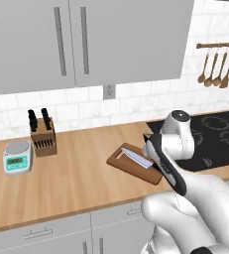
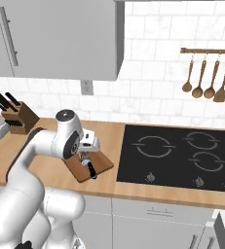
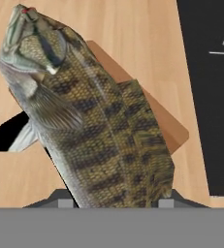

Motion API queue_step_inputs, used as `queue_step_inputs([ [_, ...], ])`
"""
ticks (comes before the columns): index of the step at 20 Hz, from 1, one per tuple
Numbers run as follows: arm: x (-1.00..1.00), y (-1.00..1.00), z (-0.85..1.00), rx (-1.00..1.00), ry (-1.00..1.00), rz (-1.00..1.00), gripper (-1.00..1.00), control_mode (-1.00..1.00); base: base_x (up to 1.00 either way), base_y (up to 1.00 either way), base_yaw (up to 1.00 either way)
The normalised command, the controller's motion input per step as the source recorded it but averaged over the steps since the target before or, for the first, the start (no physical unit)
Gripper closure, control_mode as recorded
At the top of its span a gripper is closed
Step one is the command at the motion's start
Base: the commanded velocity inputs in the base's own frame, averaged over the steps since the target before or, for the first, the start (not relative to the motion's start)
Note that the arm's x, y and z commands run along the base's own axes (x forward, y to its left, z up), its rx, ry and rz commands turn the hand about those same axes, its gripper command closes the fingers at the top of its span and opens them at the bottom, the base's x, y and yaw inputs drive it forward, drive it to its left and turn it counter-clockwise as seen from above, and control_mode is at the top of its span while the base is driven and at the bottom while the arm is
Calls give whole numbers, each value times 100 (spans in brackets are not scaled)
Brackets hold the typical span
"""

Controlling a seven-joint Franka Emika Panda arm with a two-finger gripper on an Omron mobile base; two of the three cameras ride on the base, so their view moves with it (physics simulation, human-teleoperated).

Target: Pick up the knife from the drawer and place it on the cutting board. Then place the meat from the plate to the cutting board.

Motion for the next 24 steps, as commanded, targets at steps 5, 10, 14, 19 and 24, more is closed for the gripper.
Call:
queue_step_inputs([
  [5,51,-35,-24,0,4,1,100,-100,0,0,0],
  [10,45,-13,-32,0,5,9,100,-100,0,0,0],
  [14,55,-24,-39,5,20,19,100,-100,0,0,0],
  [19,39,-23,-24,7,19,15,100,-100,0,0,0],
  [24,13,-1,-21,0,4,0,100,-100,0,0,0],
])
